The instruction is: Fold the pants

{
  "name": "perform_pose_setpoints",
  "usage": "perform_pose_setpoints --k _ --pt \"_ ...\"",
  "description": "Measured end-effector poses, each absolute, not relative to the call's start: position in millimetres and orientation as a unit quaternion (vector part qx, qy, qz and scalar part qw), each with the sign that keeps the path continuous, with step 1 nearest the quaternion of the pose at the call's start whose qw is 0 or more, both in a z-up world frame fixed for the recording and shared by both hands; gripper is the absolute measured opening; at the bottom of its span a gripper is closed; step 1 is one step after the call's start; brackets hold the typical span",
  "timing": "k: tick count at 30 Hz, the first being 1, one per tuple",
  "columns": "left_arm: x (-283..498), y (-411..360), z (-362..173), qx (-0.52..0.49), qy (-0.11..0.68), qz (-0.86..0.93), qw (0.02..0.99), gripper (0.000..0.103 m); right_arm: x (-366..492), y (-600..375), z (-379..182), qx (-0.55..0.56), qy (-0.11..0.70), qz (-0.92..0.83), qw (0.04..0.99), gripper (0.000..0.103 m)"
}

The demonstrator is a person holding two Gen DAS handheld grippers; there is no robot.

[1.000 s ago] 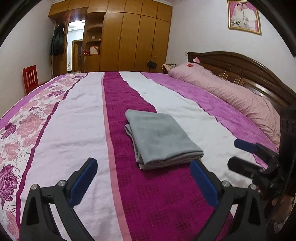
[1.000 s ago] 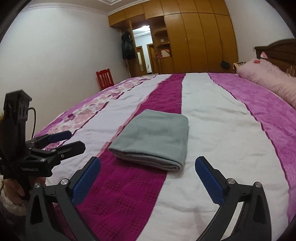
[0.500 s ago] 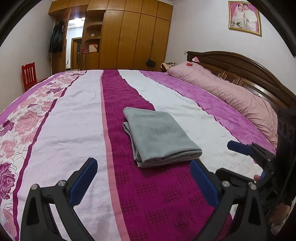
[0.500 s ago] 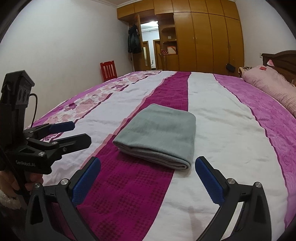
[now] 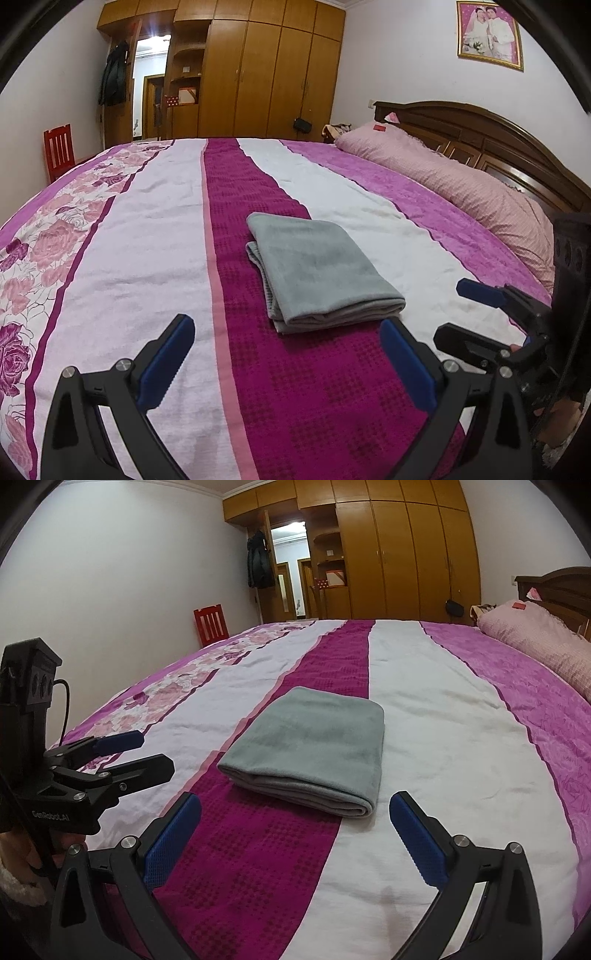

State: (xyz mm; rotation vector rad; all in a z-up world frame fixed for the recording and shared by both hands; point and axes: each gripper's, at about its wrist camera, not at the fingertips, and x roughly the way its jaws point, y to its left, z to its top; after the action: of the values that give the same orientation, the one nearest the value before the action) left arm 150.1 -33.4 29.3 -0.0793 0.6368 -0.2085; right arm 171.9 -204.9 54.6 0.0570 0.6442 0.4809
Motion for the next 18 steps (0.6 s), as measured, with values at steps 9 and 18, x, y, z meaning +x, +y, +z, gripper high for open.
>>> perform_pose_setpoints --k 9,18 --pt "152.6 -34.3 25.4 -0.035 0.315 -0.105 0.943 0.102 172.1 -203.3 52.9 0.023 0.318 0.237 0.918 0.103" --pt "154.3 -35.0 24.8 -0.044 0.319 -0.111 0.94 0.102 172.8 -202.8 52.4 0.031 0.317 0.235 0.918 0.103"
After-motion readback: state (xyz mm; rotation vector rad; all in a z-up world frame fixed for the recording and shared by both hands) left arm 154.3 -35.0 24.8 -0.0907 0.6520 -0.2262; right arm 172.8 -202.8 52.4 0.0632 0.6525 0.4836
